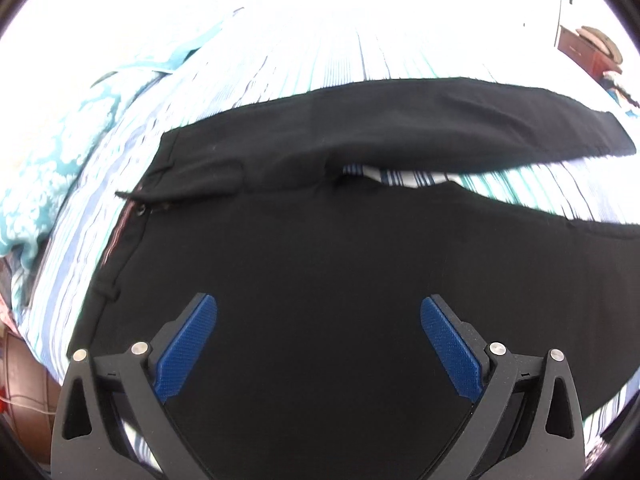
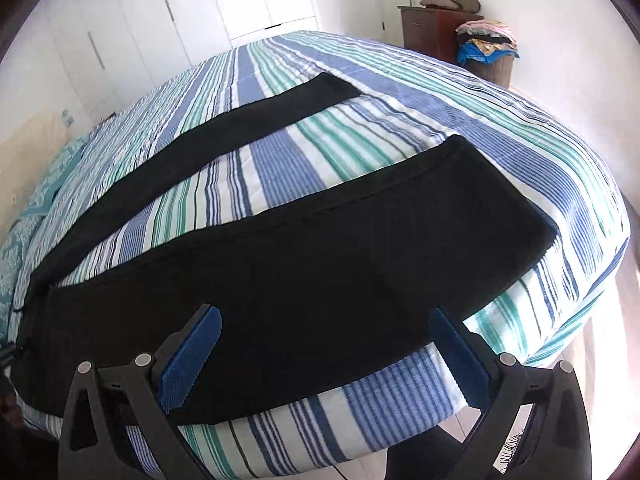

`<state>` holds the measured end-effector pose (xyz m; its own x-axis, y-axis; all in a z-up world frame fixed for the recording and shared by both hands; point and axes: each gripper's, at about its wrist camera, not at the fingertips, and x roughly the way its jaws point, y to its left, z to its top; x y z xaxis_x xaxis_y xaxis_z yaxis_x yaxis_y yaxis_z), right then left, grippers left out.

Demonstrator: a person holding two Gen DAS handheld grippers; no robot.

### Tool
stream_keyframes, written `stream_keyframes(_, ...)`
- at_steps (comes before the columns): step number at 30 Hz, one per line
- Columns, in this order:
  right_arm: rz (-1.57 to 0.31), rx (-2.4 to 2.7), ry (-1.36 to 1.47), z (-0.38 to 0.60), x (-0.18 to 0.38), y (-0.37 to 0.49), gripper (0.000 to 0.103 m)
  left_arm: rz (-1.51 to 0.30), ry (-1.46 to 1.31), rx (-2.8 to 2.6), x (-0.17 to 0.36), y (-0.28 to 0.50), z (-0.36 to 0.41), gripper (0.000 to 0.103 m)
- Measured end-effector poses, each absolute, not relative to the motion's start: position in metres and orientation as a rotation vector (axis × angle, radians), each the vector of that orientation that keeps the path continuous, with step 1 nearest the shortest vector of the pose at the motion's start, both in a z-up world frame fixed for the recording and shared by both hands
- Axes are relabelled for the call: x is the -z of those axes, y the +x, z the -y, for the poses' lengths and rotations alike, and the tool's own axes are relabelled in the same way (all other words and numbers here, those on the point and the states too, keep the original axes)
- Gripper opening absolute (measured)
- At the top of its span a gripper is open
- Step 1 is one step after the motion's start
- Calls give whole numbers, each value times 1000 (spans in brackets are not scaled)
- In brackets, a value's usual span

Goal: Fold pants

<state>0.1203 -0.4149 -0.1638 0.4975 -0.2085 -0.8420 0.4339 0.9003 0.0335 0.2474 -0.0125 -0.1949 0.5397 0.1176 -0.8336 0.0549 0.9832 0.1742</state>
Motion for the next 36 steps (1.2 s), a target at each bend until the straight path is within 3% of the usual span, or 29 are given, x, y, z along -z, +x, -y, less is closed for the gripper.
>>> stream_keyframes(4,-1028,339,141,387,182,135,103,-1111,176,-63,227,267,2,102)
stream_keyframes(8,-1053,337,103,376,196,136,103,-1058,30,2,236,256,-19,103)
stream_keyframes(16,-1113,317,149,369,191,141,103,-1076,-29,119,220,250,-35,102)
stream_keyframes(24,-1095,-486,146,198,176,258,101,-1021,-79,91,215,239,-55,102)
stream_keyframes(30,-1283,-684,160,87,233,382,67,-999,-63,82,210,240,-73,102)
stream_keyframes(31,-1341,-690,159,75,246,391,53,-998,-64,82,209,240,-76,102)
stream_keyframes(32,-1380,-682,132,67,255,396,31,-994,-67,80,208,239,-77,102)
stream_keyframes(34,-1372,-681,44,55,253,391,12,-979,-75,81,205,238,-83,102)
stream_keyframes(36,-1332,-738,37,54,240,377,9,-965,-76,92,203,240,-84,102)
